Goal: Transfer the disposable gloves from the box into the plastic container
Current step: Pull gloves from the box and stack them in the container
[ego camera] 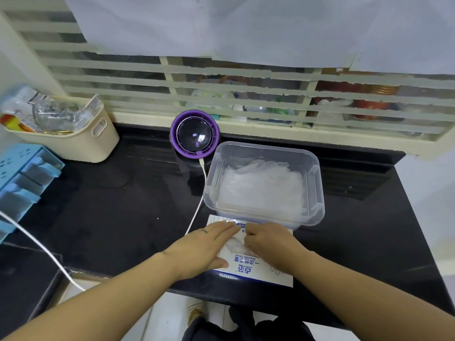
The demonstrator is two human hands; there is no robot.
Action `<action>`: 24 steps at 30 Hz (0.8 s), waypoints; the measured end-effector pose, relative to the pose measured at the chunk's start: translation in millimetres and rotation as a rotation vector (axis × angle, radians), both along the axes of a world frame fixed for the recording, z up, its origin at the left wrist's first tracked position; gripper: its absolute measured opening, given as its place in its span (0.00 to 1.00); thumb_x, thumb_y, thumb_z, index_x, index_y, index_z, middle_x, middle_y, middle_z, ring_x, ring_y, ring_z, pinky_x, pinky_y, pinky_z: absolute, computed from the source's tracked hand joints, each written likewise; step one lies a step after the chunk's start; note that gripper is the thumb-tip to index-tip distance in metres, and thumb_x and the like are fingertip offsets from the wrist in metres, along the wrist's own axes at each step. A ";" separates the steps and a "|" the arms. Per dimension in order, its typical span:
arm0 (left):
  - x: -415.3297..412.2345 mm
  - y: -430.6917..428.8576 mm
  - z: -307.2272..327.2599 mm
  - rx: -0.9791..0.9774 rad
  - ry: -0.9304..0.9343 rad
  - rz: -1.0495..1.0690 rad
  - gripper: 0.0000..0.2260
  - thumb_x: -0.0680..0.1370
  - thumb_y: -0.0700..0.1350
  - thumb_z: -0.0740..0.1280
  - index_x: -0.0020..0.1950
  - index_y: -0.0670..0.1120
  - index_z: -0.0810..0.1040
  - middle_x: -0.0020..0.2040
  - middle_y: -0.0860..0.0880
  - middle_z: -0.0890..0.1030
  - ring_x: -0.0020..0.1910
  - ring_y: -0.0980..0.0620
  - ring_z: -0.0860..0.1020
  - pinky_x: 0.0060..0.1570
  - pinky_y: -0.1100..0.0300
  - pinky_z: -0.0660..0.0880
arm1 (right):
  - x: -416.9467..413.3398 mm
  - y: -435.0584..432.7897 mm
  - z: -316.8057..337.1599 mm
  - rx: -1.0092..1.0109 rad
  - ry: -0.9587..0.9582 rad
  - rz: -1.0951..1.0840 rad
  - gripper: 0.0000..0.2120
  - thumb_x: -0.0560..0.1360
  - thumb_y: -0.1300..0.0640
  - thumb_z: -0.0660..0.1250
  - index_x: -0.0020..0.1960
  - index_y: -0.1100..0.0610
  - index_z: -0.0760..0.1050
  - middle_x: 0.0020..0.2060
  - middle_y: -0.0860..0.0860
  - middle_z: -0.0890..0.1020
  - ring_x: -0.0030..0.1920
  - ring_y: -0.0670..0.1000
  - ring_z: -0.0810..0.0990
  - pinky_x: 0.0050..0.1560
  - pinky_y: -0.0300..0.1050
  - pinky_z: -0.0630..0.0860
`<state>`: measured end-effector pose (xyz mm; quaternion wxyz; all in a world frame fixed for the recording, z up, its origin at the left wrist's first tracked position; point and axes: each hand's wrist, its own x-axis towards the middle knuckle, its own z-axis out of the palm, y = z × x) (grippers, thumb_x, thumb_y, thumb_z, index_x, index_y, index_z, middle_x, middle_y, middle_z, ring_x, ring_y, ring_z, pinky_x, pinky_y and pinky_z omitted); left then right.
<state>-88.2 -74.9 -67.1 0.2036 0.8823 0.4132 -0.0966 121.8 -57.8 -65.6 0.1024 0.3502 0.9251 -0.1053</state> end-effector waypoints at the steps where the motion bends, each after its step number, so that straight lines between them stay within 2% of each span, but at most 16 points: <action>1: 0.4 0.3 0.4 -0.007 -0.002 0.010 0.35 0.81 0.56 0.60 0.79 0.50 0.42 0.79 0.53 0.44 0.78 0.55 0.46 0.73 0.66 0.44 | -0.1 -0.7 -0.2 0.019 0.031 0.002 0.10 0.76 0.57 0.66 0.56 0.58 0.77 0.54 0.53 0.77 0.48 0.55 0.78 0.45 0.45 0.73; 3: 1.7 0.9 1.0 -0.008 -0.002 0.014 0.35 0.80 0.55 0.61 0.80 0.50 0.45 0.79 0.54 0.44 0.78 0.55 0.48 0.73 0.65 0.48 | 1.4 -2.1 2.5 0.033 0.100 -0.027 0.08 0.71 0.57 0.73 0.49 0.56 0.79 0.47 0.51 0.80 0.41 0.53 0.80 0.38 0.42 0.71; 4: 2.4 1.2 1.3 -0.006 0.001 0.012 0.34 0.80 0.55 0.62 0.80 0.50 0.47 0.79 0.54 0.45 0.78 0.54 0.49 0.73 0.63 0.51 | 1.4 -2.7 4.0 0.023 0.131 -0.041 0.09 0.70 0.56 0.74 0.48 0.56 0.79 0.47 0.51 0.80 0.41 0.53 0.81 0.38 0.42 0.72; 7: 4.4 3.5 4.8 0.000 0.015 0.001 0.32 0.80 0.55 0.63 0.79 0.50 0.51 0.79 0.53 0.46 0.77 0.52 0.52 0.71 0.59 0.59 | -8.7 -5.7 5.9 -0.006 0.183 -0.067 0.12 0.75 0.55 0.68 0.58 0.57 0.77 0.57 0.54 0.78 0.51 0.56 0.80 0.49 0.47 0.75; 9: 5.8 5.4 7.0 -0.008 -0.002 0.001 0.32 0.79 0.54 0.65 0.78 0.50 0.54 0.79 0.53 0.47 0.76 0.51 0.55 0.69 0.59 0.63 | -17.8 -8.2 6.5 -0.012 0.207 -0.122 0.14 0.77 0.54 0.65 0.62 0.56 0.74 0.61 0.52 0.74 0.56 0.55 0.78 0.54 0.46 0.74; 11: 5.4 7.3 6.8 -0.016 -0.005 0.008 0.33 0.78 0.55 0.66 0.78 0.50 0.54 0.79 0.54 0.48 0.76 0.51 0.54 0.69 0.58 0.63 | -19.7 -8.9 7.8 -0.025 0.207 -0.173 0.15 0.79 0.53 0.62 0.65 0.54 0.70 0.64 0.50 0.71 0.58 0.53 0.76 0.57 0.45 0.74; 18: 6.7 9.6 6.3 -0.024 0.088 0.028 0.36 0.78 0.57 0.65 0.80 0.52 0.49 0.79 0.53 0.48 0.77 0.52 0.52 0.72 0.56 0.60 | 2.7 -25.5 36.7 -0.130 0.254 -0.248 0.14 0.81 0.50 0.56 0.65 0.51 0.67 0.64 0.45 0.67 0.58 0.48 0.75 0.56 0.36 0.73; 20: 7.9 9.3 8.5 -0.044 0.092 0.042 0.35 0.77 0.57 0.66 0.79 0.50 0.54 0.78 0.54 0.50 0.75 0.51 0.57 0.70 0.55 0.63 | 1.1 -26.2 51.7 -0.131 0.410 -0.286 0.12 0.81 0.49 0.56 0.60 0.52 0.71 0.57 0.45 0.69 0.53 0.49 0.77 0.51 0.37 0.75; 22: 9.7 9.3 14.8 -0.114 0.089 0.130 0.30 0.76 0.56 0.68 0.73 0.46 0.64 0.75 0.52 0.58 0.68 0.47 0.68 0.63 0.57 0.68 | 0.1 -16.8 69.3 -0.058 0.660 -0.314 0.11 0.79 0.49 0.56 0.51 0.53 0.74 0.49 0.45 0.71 0.43 0.47 0.77 0.45 0.40 0.75; 24: 13.0 8.4 24.2 -0.129 0.167 0.101 0.26 0.77 0.56 0.67 0.71 0.46 0.67 0.70 0.49 0.67 0.63 0.46 0.73 0.58 0.58 0.69 | 3.6 -0.4 91.7 0.071 0.844 -0.345 0.09 0.77 0.52 0.58 0.47 0.55 0.75 0.43 0.45 0.72 0.39 0.43 0.73 0.43 0.37 0.74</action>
